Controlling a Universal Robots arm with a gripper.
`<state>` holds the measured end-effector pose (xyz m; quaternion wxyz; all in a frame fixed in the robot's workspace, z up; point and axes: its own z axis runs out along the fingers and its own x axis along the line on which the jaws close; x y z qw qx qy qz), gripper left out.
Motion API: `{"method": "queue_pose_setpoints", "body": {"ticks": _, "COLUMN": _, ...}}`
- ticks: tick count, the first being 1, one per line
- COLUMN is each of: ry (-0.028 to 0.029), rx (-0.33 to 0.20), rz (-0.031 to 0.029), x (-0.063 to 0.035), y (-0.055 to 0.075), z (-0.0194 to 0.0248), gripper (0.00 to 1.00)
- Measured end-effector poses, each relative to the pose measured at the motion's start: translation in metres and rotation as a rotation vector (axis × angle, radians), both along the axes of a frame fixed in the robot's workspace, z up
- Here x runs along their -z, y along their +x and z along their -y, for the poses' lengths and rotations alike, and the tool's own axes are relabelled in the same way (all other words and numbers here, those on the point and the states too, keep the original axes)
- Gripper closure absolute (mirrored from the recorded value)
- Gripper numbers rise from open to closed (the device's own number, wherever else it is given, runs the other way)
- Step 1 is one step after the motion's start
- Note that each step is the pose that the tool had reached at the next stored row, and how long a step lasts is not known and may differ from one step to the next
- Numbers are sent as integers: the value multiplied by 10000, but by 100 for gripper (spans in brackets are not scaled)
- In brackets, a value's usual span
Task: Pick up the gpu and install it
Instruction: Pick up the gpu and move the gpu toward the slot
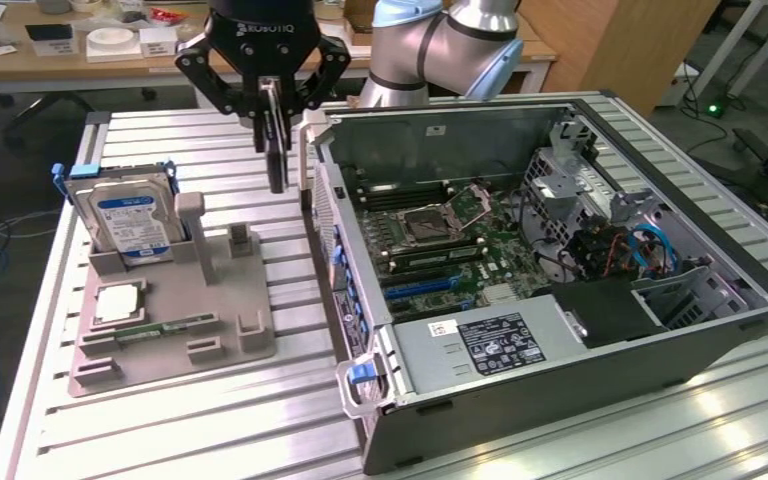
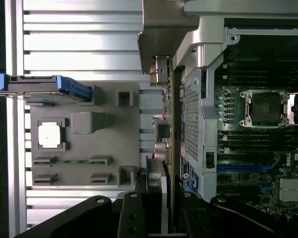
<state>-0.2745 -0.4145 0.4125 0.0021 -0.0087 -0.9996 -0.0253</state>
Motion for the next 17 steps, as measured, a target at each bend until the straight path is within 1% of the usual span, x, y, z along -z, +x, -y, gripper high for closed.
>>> {"method": "queue_pose_setpoints", "body": {"ticks": 17, "ry": 0, "rx": 3, "rz": 0, "x": 0, "y": 79, "z": 0, "gripper": 72}}
